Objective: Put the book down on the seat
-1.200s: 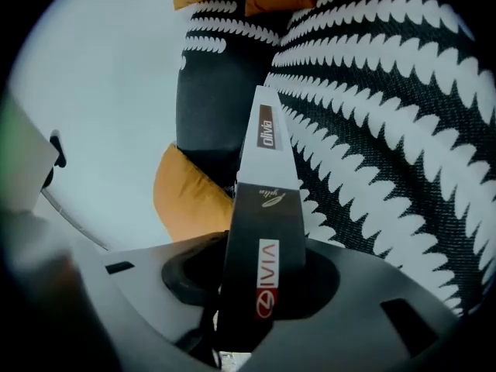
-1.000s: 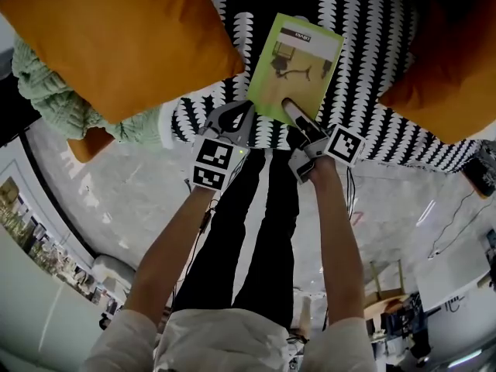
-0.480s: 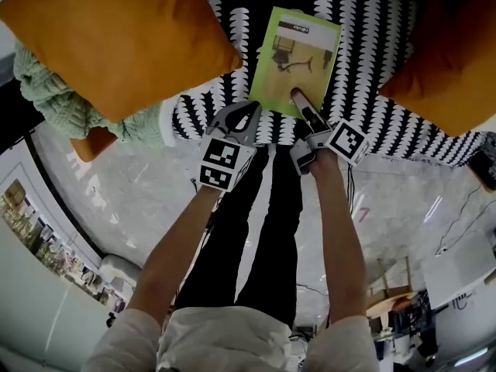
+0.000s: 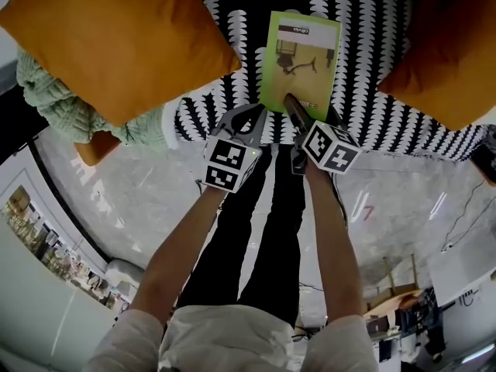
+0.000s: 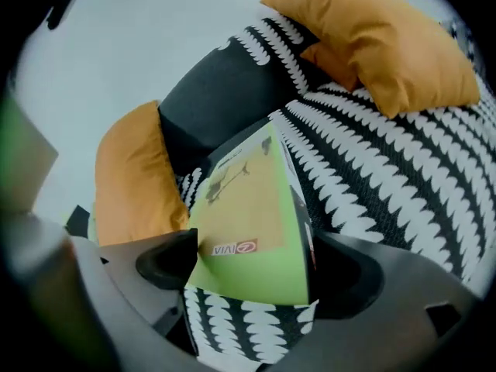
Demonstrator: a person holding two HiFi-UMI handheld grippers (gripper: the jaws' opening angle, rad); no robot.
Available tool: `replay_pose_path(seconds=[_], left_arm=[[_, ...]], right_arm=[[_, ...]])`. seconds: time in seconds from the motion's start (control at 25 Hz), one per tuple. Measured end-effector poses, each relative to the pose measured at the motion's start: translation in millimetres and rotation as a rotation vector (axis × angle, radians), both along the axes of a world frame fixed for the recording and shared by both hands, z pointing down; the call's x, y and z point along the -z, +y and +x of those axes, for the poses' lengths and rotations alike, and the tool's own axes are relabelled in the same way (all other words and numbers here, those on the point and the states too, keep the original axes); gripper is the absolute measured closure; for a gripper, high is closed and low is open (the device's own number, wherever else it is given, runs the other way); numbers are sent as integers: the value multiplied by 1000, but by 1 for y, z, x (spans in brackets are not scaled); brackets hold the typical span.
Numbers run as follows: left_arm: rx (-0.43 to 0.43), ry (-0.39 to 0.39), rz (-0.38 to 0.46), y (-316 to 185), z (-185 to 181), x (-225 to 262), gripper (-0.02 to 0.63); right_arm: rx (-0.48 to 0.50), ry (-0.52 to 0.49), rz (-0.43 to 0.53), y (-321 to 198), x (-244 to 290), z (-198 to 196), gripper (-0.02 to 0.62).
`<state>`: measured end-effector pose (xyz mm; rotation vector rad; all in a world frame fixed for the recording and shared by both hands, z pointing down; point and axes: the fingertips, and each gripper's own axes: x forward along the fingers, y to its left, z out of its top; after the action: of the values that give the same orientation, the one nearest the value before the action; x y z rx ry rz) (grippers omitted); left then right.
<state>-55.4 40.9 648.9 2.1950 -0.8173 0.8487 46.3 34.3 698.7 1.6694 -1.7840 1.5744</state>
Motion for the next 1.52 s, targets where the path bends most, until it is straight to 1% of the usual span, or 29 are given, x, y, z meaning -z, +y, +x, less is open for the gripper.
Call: replay_pose_path(seconds=[0.08,0.12,0.24,0.32,0.44,0.6,0.72,0.88,1.0,1.08,1.16,1.28,1.44,1.52], left_arm=[[-1,5,4,-1,-4,0,597],[-1,8,7,-1,-6,0,597],[0,0,6,2,-13,0,597],[1,-15,0,6,-17,4,597],[3,-26,-4,14,-21,20,597],[7,-20,-4,20,-27,52,597],[5,-8,6,20,-23,75,597],[-4,25,11,24,-12,107,597],[-16,50,30,24,-11,138,597],[-28,64,49,23,-11,155,597],[-31,68,63,23,-14,169,597],[-10,86,80,23,-23,193,597],[12,114,98,34,-38,226,597],[27,159,87,42,-43,241,597]], right_arm=[[-4,100,-7,5,-3,6,187],[-21,127,-6,7,-3,8,187],[-78,134,-2,18,1,13,189],[-81,128,1,25,9,14,189],[-59,143,10,39,32,15,189],[-22,144,32,50,70,7,189],[14,127,59,53,105,1,189],[65,168,97,60,152,5,190],[75,127,136,59,183,-6,190],[102,96,172,55,203,-18,190],[139,89,205,51,222,-29,190],[173,74,239,53,246,-42,190],[188,31,261,66,273,-58,190],[197,-9,275,74,287,-67,190]])
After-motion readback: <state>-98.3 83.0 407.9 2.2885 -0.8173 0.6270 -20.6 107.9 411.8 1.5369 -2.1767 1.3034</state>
